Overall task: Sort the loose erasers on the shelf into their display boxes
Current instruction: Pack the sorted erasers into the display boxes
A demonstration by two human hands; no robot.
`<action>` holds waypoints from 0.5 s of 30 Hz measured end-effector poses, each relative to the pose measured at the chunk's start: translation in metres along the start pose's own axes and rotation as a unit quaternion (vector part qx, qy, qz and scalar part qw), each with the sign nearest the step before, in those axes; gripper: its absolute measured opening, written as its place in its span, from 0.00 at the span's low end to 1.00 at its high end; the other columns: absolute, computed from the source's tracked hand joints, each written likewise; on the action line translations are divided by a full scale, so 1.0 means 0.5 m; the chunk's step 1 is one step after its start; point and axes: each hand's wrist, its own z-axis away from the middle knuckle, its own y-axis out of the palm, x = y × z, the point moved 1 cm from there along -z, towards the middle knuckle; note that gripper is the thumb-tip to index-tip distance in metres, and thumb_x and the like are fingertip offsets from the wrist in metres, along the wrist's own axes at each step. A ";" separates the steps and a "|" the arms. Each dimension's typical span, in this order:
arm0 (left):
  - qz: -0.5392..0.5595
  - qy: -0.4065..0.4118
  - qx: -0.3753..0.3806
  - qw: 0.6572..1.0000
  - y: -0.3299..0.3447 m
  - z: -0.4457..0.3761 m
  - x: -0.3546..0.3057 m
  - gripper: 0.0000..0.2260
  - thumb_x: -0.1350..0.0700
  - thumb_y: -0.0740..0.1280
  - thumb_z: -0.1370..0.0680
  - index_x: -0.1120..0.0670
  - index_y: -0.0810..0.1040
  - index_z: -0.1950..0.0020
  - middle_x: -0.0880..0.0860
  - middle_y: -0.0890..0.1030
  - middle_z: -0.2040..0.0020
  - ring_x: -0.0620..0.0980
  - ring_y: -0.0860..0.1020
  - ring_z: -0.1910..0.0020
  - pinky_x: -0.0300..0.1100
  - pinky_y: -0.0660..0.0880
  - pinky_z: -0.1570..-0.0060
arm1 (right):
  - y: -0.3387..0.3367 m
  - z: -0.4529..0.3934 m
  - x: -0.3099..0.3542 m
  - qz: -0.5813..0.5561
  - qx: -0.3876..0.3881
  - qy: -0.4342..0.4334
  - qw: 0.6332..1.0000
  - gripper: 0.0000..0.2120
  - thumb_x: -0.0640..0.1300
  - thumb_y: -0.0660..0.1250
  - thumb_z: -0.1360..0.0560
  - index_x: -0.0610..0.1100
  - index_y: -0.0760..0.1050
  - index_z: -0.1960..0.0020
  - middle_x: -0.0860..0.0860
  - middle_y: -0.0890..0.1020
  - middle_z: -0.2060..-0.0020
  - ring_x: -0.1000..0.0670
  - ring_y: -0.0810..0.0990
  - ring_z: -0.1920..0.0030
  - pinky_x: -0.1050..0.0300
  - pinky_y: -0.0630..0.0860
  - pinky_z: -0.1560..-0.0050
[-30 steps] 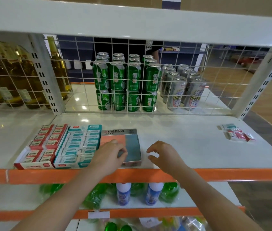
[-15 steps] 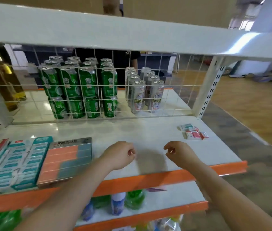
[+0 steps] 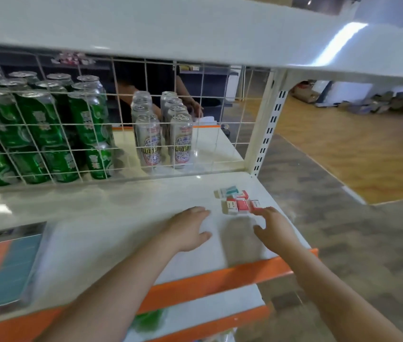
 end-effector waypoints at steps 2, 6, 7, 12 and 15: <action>0.001 -0.001 -0.006 1.000 0.015 -0.038 -0.022 0.27 0.48 0.61 0.21 0.52 0.58 0.25 0.50 0.58 0.24 0.47 0.58 0.26 0.38 0.56 0.30 | -0.006 -0.015 -0.024 -0.002 -0.001 -0.001 1.000 0.22 0.41 0.62 0.26 0.45 0.69 0.32 0.47 0.71 0.34 0.47 0.72 0.37 0.59 0.68 0.41; 0.020 -0.012 -0.035 0.999 0.044 -0.089 -0.056 0.22 0.50 0.62 0.22 0.53 0.66 0.29 0.49 0.65 0.29 0.49 0.67 0.32 0.41 0.65 0.35 | -0.011 -0.044 -0.055 -0.002 0.008 -0.010 1.000 0.21 0.42 0.63 0.25 0.44 0.70 0.33 0.47 0.72 0.35 0.46 0.72 0.37 0.58 0.68 0.41; 0.020 -0.012 -0.046 0.999 0.050 -0.097 -0.062 0.22 0.50 0.62 0.22 0.53 0.67 0.30 0.49 0.66 0.29 0.49 0.67 0.32 0.41 0.65 0.35 | -0.011 -0.050 -0.060 -0.004 0.008 -0.013 1.000 0.20 0.42 0.63 0.25 0.43 0.70 0.33 0.47 0.72 0.34 0.46 0.72 0.36 0.58 0.67 0.41; 0.001 0.002 -0.065 0.998 0.068 -0.122 -0.084 0.22 0.48 0.61 0.22 0.51 0.66 0.29 0.48 0.65 0.28 0.49 0.65 0.31 0.41 0.64 0.34 | -0.008 -0.077 -0.067 -0.023 0.009 -0.065 0.998 0.18 0.43 0.63 0.24 0.43 0.72 0.35 0.49 0.74 0.36 0.48 0.74 0.39 0.63 0.66 0.46; -0.035 -0.001 -0.067 0.997 0.069 -0.127 -0.091 0.21 0.48 0.59 0.21 0.50 0.66 0.29 0.49 0.65 0.29 0.50 0.65 0.31 0.42 0.64 0.35 | -0.002 -0.082 -0.065 -0.042 0.003 -0.093 0.995 0.16 0.41 0.63 0.24 0.43 0.74 0.37 0.48 0.75 0.38 0.48 0.75 0.40 0.65 0.66 0.47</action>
